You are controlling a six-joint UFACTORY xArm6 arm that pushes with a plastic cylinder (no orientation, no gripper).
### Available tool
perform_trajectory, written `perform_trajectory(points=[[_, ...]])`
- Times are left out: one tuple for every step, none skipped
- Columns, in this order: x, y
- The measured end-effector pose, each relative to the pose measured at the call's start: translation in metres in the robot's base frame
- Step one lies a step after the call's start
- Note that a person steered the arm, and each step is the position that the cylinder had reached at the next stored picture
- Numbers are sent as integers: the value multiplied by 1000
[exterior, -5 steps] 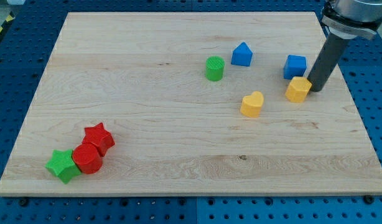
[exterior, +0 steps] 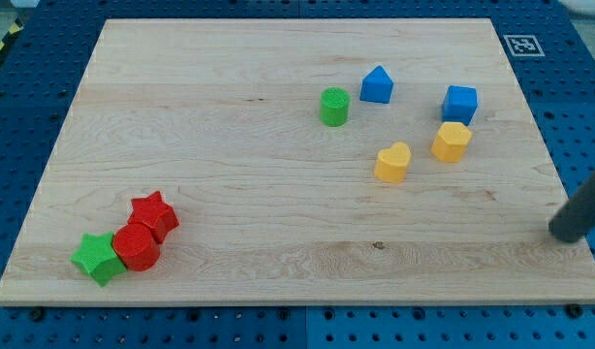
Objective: Point your arm at green star
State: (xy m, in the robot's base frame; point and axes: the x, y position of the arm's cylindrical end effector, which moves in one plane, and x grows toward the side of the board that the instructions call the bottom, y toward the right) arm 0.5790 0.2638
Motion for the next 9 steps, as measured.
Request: perform_trajectory(points=[[38,-36],[39,-61],[40,-122],[40,-185],[39,-248],[39,-333],[39,-414],[39,-465],[39,-466]])
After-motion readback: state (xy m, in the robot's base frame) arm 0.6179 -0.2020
